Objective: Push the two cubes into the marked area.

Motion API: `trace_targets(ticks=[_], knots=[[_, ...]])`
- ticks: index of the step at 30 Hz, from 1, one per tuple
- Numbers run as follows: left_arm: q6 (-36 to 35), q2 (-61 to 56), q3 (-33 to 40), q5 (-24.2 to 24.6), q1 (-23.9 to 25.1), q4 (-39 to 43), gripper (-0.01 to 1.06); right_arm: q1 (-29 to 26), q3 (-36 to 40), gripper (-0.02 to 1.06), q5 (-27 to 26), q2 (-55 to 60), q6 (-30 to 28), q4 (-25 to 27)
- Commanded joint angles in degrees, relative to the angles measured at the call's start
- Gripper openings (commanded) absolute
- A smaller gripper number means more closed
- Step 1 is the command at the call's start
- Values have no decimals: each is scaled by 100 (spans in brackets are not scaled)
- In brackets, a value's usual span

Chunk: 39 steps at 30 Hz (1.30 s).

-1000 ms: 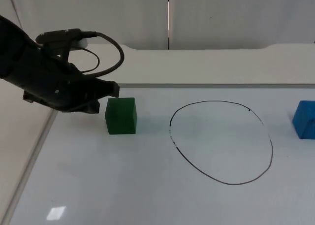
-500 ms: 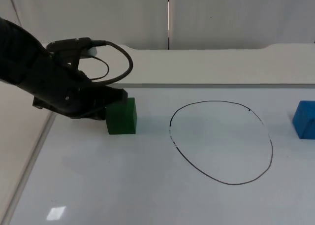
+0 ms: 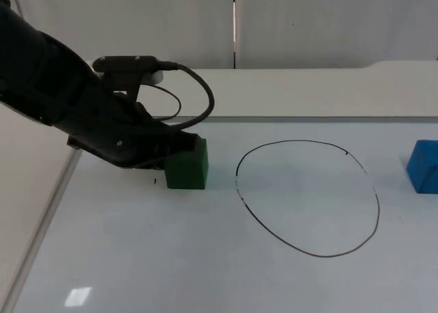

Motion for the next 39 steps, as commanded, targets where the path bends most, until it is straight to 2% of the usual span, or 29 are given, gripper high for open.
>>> trace_targets(ticks=[1,31,39], knots=[[12,2,-30,-46,-70,-63,0,-45,55,105,-59,-18,12,26],[12,11,-174,-76,-345,-90,0,-45,55,105,-59,-18,12,15],[12,27,-245,98,-354,-75,0,-45,55,105,-59,-18,12,15]])
